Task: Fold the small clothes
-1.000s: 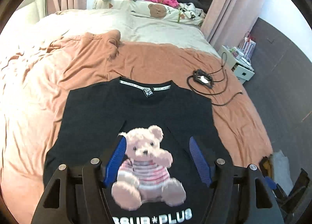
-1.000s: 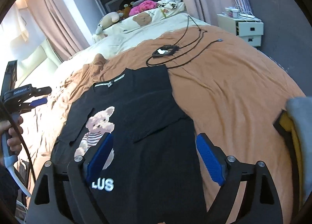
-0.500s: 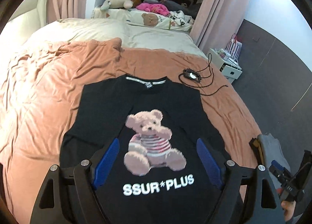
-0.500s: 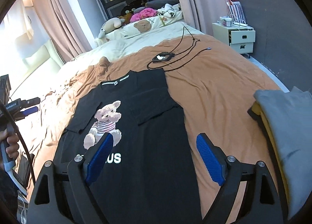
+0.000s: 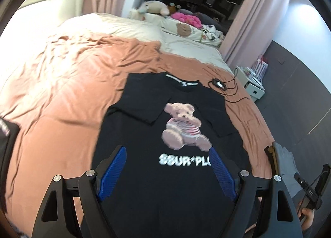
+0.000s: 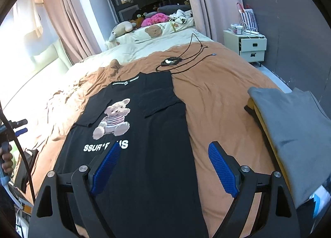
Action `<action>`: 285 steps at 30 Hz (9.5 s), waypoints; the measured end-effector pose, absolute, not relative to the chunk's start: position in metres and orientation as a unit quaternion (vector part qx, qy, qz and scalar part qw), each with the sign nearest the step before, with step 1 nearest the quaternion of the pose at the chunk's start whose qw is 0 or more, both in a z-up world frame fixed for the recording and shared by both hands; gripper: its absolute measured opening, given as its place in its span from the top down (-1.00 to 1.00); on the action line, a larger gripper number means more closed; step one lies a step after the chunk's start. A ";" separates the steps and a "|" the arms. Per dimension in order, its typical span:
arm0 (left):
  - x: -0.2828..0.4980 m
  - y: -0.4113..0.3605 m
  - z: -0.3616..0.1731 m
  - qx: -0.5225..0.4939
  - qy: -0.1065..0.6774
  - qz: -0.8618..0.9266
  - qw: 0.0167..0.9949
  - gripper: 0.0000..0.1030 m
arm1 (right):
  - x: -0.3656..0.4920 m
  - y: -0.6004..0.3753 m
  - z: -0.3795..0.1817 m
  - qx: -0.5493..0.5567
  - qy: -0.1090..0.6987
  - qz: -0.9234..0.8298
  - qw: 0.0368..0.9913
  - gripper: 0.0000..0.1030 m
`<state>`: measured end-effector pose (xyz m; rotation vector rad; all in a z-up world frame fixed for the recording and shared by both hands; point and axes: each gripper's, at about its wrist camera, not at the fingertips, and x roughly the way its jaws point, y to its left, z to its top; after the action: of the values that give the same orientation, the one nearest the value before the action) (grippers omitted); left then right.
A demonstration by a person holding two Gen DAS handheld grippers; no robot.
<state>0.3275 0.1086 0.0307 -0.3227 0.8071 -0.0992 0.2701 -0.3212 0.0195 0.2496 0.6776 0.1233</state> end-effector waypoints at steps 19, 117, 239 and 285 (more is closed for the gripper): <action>0.150 0.205 -0.029 -0.225 0.385 -0.016 0.895 -0.61 | 0.164 -0.342 0.012 0.121 0.346 0.060 0.929 -0.68; 0.154 0.259 -0.186 -0.484 0.398 -0.024 0.779 0.91 | 0.208 -0.374 -0.132 0.411 0.364 0.097 0.830 0.97; 0.408 0.273 -0.114 -0.468 0.430 0.093 0.767 0.91 | 0.535 -0.375 -0.107 0.451 0.405 0.067 0.793 0.98; 0.434 0.186 -0.179 0.042 0.594 0.075 0.800 -0.61 | 0.486 -0.260 -0.087 -0.021 0.534 0.049 0.844 -0.46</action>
<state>0.4341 0.1855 -0.1787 0.0911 1.2751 0.1599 0.4857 -0.2601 -0.0870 -0.0452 1.1275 0.1042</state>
